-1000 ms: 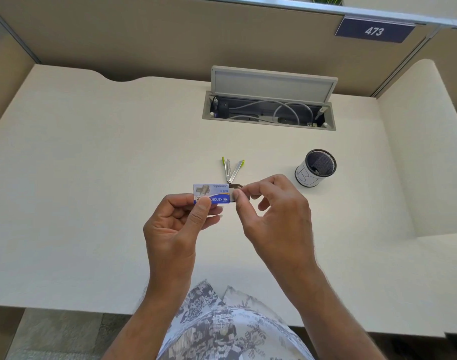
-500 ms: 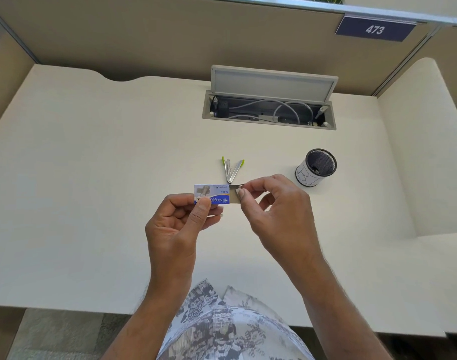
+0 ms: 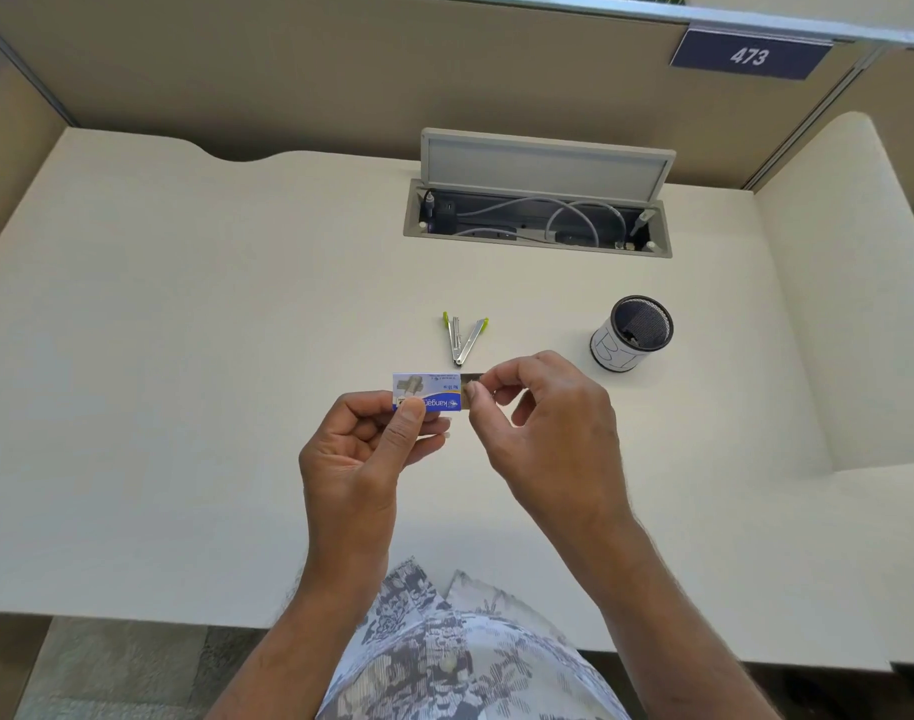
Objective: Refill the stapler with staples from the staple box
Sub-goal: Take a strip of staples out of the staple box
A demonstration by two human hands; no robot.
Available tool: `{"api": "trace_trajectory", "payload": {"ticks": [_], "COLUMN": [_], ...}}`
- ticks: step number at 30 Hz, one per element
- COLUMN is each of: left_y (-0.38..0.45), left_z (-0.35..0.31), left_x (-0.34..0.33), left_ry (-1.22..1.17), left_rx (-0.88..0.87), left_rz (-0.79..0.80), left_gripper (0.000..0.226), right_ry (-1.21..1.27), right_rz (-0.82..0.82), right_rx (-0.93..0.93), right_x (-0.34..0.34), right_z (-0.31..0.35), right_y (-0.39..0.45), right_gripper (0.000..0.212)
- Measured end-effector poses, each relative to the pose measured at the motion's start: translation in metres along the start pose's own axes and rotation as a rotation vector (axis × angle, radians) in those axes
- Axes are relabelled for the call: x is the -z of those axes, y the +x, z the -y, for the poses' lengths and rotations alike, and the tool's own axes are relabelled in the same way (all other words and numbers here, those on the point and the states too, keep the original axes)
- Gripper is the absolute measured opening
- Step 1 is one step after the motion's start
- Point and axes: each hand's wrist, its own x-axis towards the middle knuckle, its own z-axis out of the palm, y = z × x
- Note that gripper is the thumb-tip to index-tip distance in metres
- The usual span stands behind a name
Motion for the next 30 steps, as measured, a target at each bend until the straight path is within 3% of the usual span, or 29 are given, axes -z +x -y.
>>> {"api": "trace_trajectory", "payload": {"ticks": [9, 14, 30], "left_y": [0.0008, 0.001, 0.0021], "left_z": [0.001, 0.0004, 0.0013], "left_x": [-0.0001, 0.0, 0.0017], "left_ry": [-0.008, -0.017, -0.001], "left_rx": [0.022, 0.019, 0.004], "left_rz": [-0.006, -0.005, -0.009], "left_gripper": [0.022, 0.019, 0.024], "right_ry": [0.01, 0.003, -0.09], "right_rz": [-0.061, 0.011, 0.08], "right_rx": [0.166, 0.202, 0.296], "right_x": [0.0016, 0.0028, 0.0094], "right_z": [0.0005, -0.0012, -0.006], "right_y": [-0.0027, -0.0032, 0.0005], "right_gripper": [0.003, 0.02, 0.014]}}
